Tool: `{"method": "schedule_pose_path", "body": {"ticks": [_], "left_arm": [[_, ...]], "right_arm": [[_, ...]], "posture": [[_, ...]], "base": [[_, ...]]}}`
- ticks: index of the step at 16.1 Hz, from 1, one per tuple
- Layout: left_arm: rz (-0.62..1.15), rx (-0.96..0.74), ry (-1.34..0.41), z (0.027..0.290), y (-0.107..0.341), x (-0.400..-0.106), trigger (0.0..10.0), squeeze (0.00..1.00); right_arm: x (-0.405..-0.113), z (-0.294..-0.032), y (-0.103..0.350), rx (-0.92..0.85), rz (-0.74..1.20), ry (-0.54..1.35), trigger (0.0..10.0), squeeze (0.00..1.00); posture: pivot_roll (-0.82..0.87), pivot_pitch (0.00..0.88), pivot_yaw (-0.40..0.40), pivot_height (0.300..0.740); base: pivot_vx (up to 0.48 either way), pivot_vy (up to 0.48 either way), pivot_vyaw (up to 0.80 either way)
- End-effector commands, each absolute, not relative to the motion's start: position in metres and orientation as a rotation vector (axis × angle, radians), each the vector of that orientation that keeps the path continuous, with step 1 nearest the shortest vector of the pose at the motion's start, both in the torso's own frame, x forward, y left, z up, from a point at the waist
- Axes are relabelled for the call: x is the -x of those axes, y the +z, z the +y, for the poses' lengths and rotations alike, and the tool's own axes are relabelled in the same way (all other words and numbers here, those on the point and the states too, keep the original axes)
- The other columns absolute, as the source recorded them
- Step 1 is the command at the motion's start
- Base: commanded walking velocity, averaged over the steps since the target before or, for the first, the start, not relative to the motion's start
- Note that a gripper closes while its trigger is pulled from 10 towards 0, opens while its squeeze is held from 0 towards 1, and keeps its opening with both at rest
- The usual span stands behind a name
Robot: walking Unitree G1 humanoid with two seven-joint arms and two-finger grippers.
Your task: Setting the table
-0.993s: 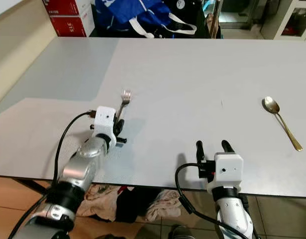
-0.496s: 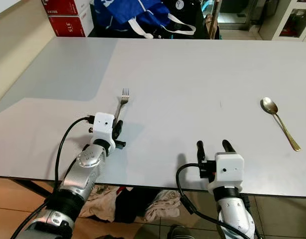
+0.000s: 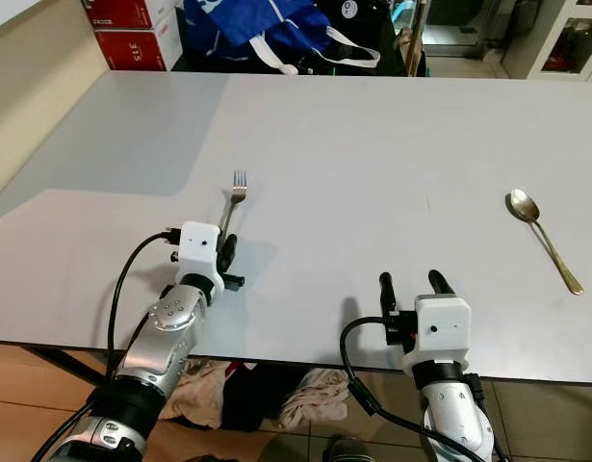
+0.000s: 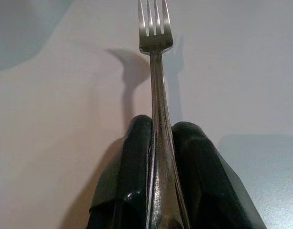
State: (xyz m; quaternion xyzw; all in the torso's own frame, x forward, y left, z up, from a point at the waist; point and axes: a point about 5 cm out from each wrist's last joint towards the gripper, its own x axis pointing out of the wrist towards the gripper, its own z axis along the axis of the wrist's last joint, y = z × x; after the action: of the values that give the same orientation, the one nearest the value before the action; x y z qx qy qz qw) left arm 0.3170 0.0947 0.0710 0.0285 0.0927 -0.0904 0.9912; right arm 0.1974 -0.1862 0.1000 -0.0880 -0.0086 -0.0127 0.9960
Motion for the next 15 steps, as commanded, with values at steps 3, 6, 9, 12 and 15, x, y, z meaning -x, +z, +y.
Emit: {"method": "schedule_pose_path", "body": {"ticks": [3,6,9,12,15], "left_arm": [[0.317,-0.097,-0.166,0.101,0.044,-0.304,10.0,0.94],[0.309,-0.105,-0.169,0.101,0.046,-0.304,10.0,1.00],[0.304,-0.113,-0.167,0.102,0.049,-0.304,10.0,0.99],[0.285,-0.124,-0.166,0.103,0.056,-0.305,10.0,1.00],[0.279,-0.125,-0.169,0.103,0.057,-0.304,10.0,1.00]], "right_arm": [[-0.199,-0.185,0.100,0.176,-0.017,-0.019,10.0,0.00],[-0.199,-0.184,0.100,0.176,-0.016,-0.019,10.0,0.00],[-0.199,-0.184,0.100,0.177,-0.015,-0.018,10.0,0.00],[-0.201,-0.183,0.099,0.177,-0.013,-0.015,10.0,0.00],[-0.200,-0.183,0.099,0.176,-0.014,-0.015,10.0,0.00]], "posture": [[-0.16,0.082,0.059,0.740],[-0.16,0.084,0.059,0.740],[-0.16,0.085,0.059,0.740],[-0.16,0.086,0.059,0.740],[-0.15,0.085,0.060,0.740]], "base": [[0.000,0.000,0.00],[0.000,0.000,0.00],[0.000,0.000,0.00],[0.000,0.000,0.00],[0.000,0.000,0.00]]}}
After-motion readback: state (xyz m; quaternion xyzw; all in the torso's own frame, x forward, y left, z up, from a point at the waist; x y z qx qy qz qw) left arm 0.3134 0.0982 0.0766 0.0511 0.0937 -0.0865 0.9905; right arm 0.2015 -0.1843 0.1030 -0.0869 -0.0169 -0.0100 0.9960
